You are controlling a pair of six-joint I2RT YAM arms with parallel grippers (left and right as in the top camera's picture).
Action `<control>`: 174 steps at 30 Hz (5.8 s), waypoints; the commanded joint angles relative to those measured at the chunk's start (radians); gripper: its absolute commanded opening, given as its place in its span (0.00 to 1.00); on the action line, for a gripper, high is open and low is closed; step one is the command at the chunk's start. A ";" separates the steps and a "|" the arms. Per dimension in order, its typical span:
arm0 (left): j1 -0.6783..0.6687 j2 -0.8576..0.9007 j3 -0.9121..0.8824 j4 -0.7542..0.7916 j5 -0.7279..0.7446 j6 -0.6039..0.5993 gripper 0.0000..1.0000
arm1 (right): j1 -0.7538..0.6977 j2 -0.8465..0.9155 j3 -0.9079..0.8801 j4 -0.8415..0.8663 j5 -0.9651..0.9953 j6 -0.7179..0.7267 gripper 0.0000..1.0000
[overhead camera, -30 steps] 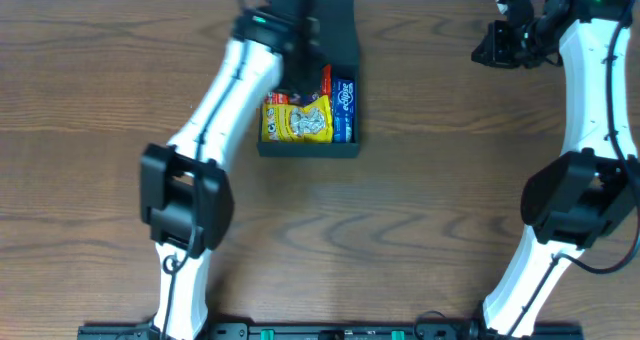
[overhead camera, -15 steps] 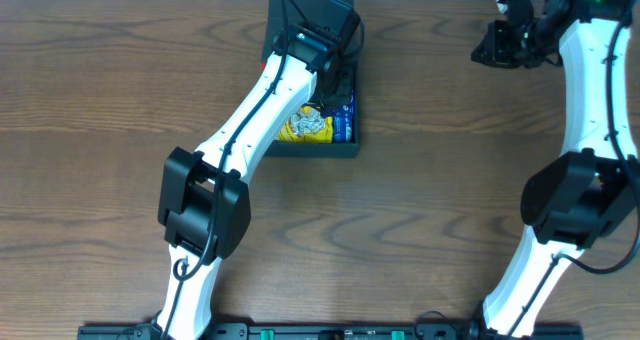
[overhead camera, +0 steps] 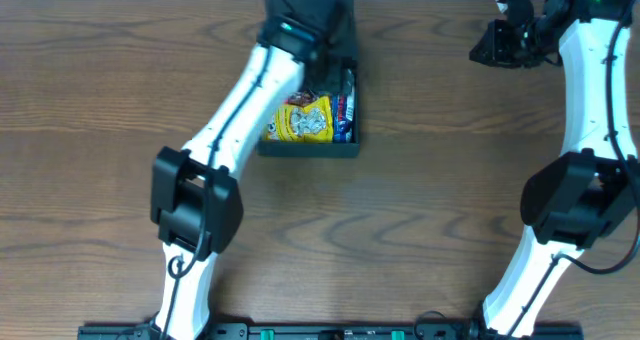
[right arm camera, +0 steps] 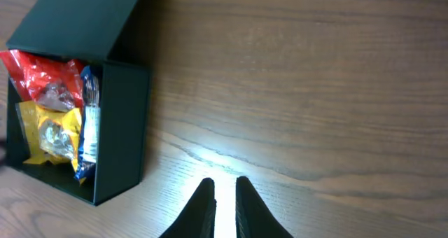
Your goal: Pack container
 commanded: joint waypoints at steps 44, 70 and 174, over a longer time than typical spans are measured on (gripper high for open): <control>0.372 0.310 0.072 0.336 0.483 -0.036 0.06 | 0.255 0.312 -0.320 0.868 -0.425 0.492 0.02; 0.386 0.307 0.072 0.082 0.407 0.019 0.06 | 0.296 0.312 -0.320 0.779 -0.520 0.335 0.01; 0.419 0.209 0.094 0.485 0.696 0.055 0.06 | 0.229 0.298 -0.320 1.370 -0.859 0.407 0.02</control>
